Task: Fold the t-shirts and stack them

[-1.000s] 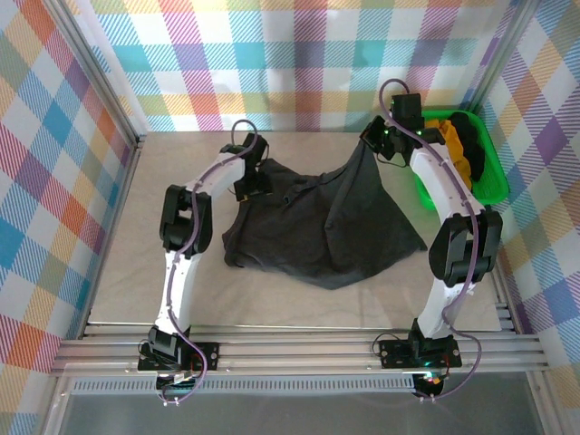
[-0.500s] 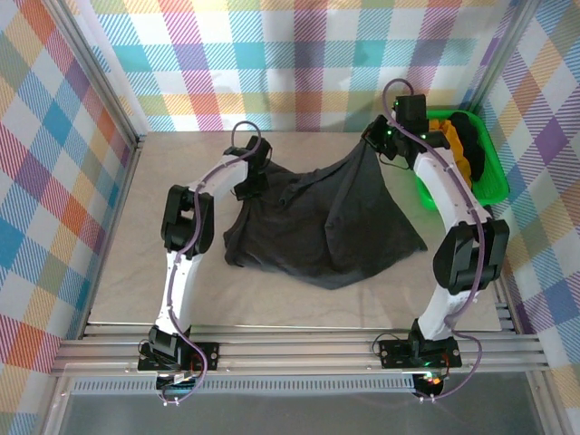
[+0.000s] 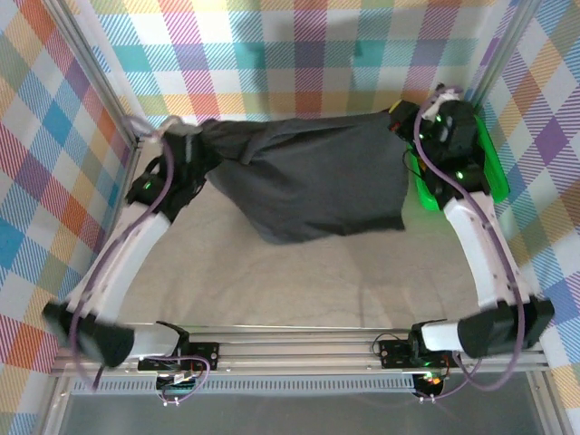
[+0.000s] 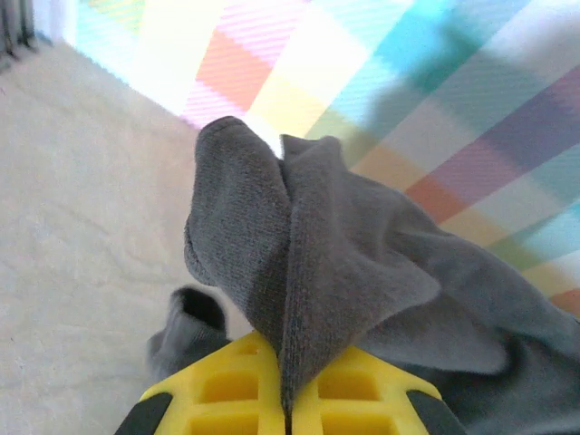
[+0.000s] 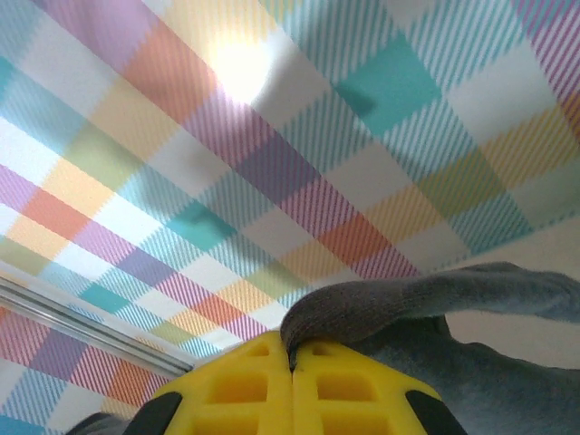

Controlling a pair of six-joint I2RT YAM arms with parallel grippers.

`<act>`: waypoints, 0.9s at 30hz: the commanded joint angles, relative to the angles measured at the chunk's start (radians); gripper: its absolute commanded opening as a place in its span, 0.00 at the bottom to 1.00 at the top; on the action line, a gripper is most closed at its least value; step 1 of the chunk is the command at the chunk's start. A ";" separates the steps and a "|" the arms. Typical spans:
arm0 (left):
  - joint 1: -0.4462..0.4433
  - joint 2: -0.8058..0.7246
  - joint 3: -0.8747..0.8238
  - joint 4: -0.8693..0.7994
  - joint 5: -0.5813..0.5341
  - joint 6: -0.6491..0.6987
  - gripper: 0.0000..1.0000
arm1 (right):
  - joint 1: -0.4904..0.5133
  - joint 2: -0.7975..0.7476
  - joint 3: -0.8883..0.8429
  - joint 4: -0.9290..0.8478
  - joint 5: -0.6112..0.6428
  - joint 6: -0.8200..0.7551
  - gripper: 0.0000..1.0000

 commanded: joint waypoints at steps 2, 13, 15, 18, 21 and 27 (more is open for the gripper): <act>-0.047 -0.168 -0.040 0.106 -0.125 -0.014 0.00 | -0.004 -0.182 -0.091 0.150 0.131 -0.051 0.00; -0.042 0.016 0.352 0.104 -0.162 0.144 0.00 | -0.005 -0.121 0.022 0.172 0.205 -0.079 0.00; -0.010 0.125 0.440 0.065 -0.158 0.130 0.00 | -0.009 -0.021 0.093 0.146 0.195 -0.076 0.00; 0.082 0.323 0.546 -0.009 -0.096 0.043 0.00 | -0.027 0.180 0.211 0.105 0.143 -0.063 0.00; 0.169 0.569 0.672 -0.021 0.021 -0.028 0.00 | -0.052 0.404 0.349 0.075 0.069 -0.058 0.00; 0.245 1.123 1.318 -0.377 0.226 -0.034 0.71 | -0.094 0.817 0.715 -0.185 -0.097 -0.028 0.55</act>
